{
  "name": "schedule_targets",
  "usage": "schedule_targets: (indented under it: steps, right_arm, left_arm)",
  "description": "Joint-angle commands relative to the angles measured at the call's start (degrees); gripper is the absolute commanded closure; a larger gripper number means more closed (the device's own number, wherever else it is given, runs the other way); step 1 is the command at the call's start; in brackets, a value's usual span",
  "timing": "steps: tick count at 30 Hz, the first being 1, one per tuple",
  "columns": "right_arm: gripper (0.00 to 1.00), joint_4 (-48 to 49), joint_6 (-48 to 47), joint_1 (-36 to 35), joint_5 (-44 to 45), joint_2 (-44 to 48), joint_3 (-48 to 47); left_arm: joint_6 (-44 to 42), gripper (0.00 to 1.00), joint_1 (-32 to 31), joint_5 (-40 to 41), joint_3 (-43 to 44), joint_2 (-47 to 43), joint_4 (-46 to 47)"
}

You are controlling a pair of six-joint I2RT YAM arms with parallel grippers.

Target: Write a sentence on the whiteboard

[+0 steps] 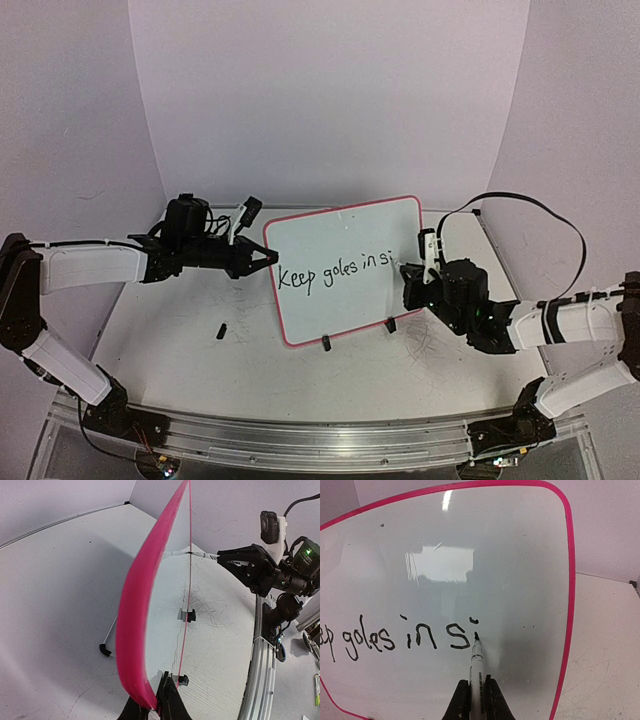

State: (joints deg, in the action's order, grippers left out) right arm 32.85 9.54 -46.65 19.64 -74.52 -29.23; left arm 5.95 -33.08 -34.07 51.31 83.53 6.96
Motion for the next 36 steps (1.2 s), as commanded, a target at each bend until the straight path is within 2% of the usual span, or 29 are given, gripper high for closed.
schedule_targets:
  steps: [1,23,32,36]
  right_arm:
    - [1.00,-1.6,1.7,-0.1,0.2,2.2,0.8]
    - [1.00,-2.1,2.0,-0.1,-0.3,0.3,0.0]
    - [1.00,-1.7,1.2,0.1,-0.5,5.9,-0.4]
    - [1.00,-1.5,1.0,0.4,0.2,4.6,-0.6]
  left_arm:
    - [-5.9,1.00,0.7,9.8,1.1,-0.2,0.0]
    - [-5.9,1.00,0.7,9.7,1.0,-0.3,0.0]
    - [-5.9,1.00,0.7,9.8,1.0,-0.4,0.0]
    - [-5.9,1.00,0.7,9.8,1.1,-0.3,0.0]
